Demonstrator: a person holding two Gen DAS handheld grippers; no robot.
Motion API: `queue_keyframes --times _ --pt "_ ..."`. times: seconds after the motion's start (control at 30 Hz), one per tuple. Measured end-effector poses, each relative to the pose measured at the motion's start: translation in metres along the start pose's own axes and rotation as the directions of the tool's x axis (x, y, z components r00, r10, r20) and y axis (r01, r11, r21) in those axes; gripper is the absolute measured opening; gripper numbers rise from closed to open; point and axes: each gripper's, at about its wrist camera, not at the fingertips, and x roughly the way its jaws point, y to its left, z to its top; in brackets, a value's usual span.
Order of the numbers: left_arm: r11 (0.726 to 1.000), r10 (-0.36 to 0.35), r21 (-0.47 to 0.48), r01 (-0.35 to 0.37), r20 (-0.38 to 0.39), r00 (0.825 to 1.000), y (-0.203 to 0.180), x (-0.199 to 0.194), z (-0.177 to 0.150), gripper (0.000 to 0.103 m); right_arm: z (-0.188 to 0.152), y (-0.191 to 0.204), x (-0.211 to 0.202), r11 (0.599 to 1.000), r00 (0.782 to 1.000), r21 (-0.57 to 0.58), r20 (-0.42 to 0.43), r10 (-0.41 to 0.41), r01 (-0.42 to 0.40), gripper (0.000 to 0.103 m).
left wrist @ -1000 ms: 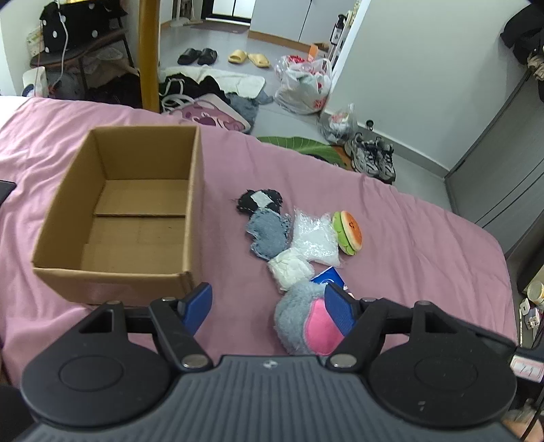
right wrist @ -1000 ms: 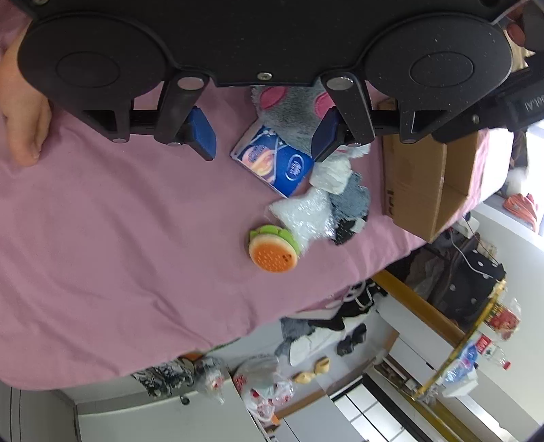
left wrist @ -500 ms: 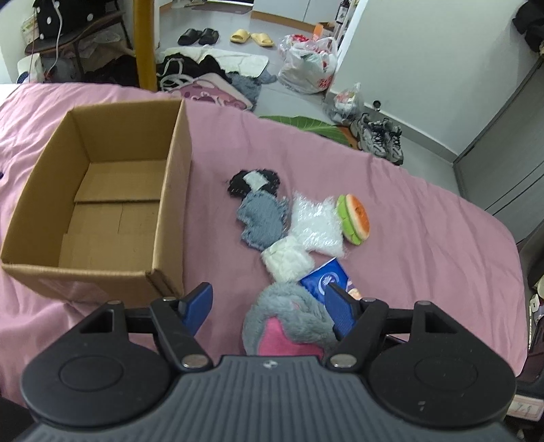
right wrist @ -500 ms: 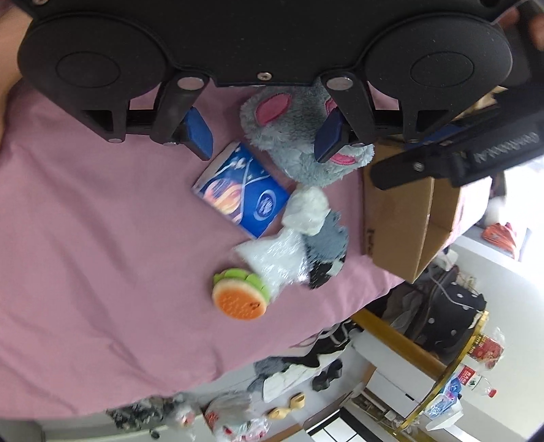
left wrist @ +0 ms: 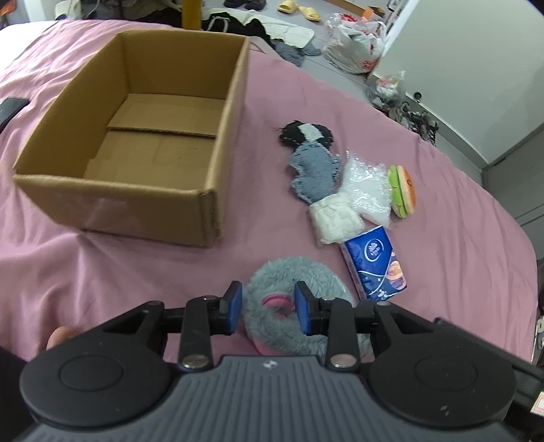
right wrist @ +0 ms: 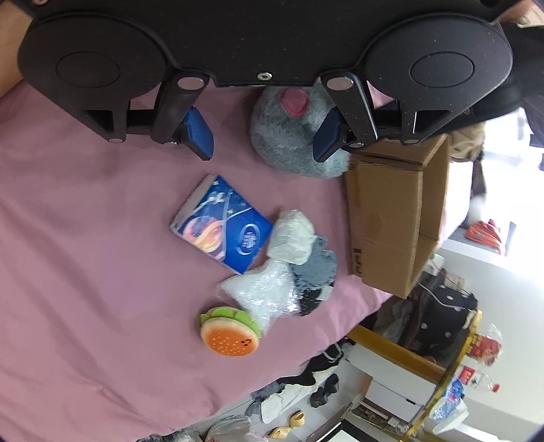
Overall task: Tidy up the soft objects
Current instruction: 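Lower the right gripper onto the grey plush and close on it, then carry the grey plush with the right gripper over the cardboard box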
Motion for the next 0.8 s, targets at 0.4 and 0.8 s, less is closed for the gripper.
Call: queue_keyframes --times 0.4,0.8 --pt "0.988 -0.051 -0.148 0.046 -0.031 0.998 0.022 0.008 -0.003 0.033 -0.006 0.005 0.016 0.998 0.998 0.043 -0.052 0.044 -0.042 0.056" --pt "0.954 -0.158 -0.257 0.151 -0.010 0.987 0.027 0.003 -0.009 0.027 -0.010 0.006 0.001 0.995 0.995 0.042 -0.011 0.095 -0.095 0.037"
